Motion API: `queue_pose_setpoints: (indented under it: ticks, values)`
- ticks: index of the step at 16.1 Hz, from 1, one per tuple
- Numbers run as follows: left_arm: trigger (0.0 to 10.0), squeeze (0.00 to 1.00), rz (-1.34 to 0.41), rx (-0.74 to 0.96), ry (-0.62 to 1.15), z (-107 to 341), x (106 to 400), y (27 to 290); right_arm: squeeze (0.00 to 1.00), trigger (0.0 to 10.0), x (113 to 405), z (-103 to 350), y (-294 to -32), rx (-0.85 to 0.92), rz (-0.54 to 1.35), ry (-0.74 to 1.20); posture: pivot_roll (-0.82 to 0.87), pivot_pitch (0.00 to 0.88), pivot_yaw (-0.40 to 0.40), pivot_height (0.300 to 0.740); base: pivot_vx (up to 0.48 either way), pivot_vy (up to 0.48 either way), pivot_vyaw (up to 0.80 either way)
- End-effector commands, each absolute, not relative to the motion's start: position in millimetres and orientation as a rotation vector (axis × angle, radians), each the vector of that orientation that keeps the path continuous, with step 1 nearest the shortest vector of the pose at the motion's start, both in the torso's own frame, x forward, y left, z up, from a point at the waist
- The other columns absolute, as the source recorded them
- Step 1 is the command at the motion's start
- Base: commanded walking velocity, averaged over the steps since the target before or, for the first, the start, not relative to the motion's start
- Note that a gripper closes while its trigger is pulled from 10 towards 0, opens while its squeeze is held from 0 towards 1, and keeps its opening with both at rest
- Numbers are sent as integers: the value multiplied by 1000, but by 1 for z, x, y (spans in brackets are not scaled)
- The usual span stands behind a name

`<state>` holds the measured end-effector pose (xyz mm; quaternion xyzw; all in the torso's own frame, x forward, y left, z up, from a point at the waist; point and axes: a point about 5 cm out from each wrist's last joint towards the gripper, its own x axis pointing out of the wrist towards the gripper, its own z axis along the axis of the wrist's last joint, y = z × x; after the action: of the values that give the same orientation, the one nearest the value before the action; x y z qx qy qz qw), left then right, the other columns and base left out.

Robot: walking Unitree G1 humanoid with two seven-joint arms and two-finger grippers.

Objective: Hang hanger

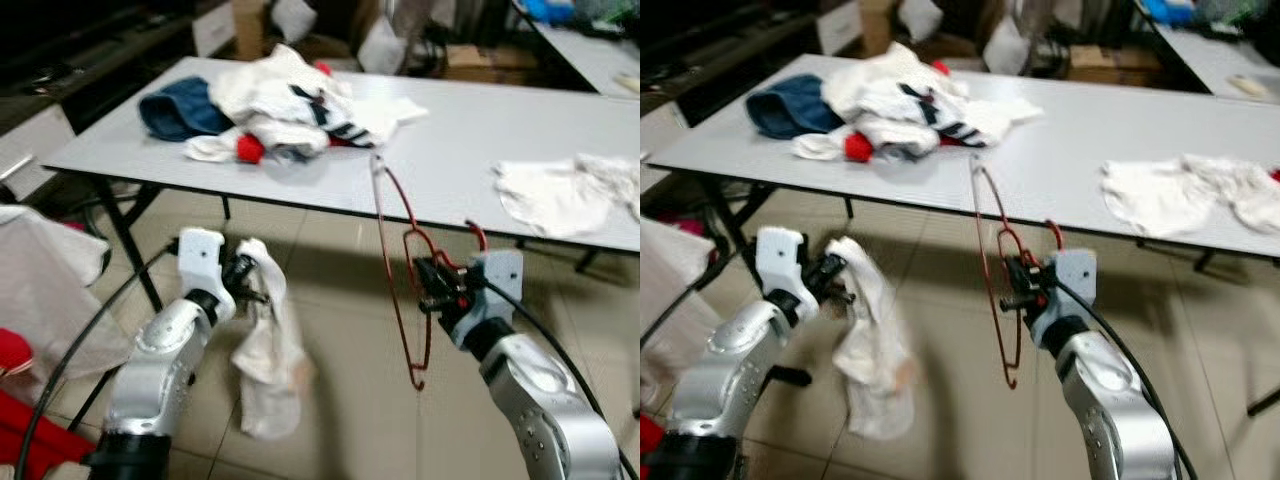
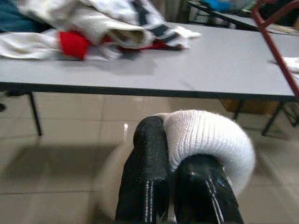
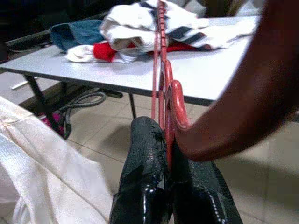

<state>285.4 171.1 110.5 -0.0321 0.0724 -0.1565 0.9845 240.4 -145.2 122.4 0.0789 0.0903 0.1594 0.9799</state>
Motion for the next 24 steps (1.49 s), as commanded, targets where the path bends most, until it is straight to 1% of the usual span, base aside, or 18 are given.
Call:
queue_pose_setpoints:
  ticks: [1,4,16,21,24]
  values:
    - [10000,0,-312,-59,113,118,288,173,0,10000,241,126,-141,149,341,170,-98,0,7,740,281,0,0]
    - [10000,0,-311,-55,111,119,288,175,0,10000,241,126,-142,135,341,166,-98,0,8,740,281,0,800]
    - [10000,0,-314,-57,107,120,289,175,0,10000,239,127,-138,160,383,159,-102,0,9,740,281,0,0]
    - [10000,0,-310,-59,107,119,289,177,0,10000,238,127,-137,158,393,164,-102,0,6,740,283,0,-761]
    - [10000,0,-306,-60,105,119,290,177,0,10000,239,127,-138,156,394,164,-104,0,3,740,284,0,-304]
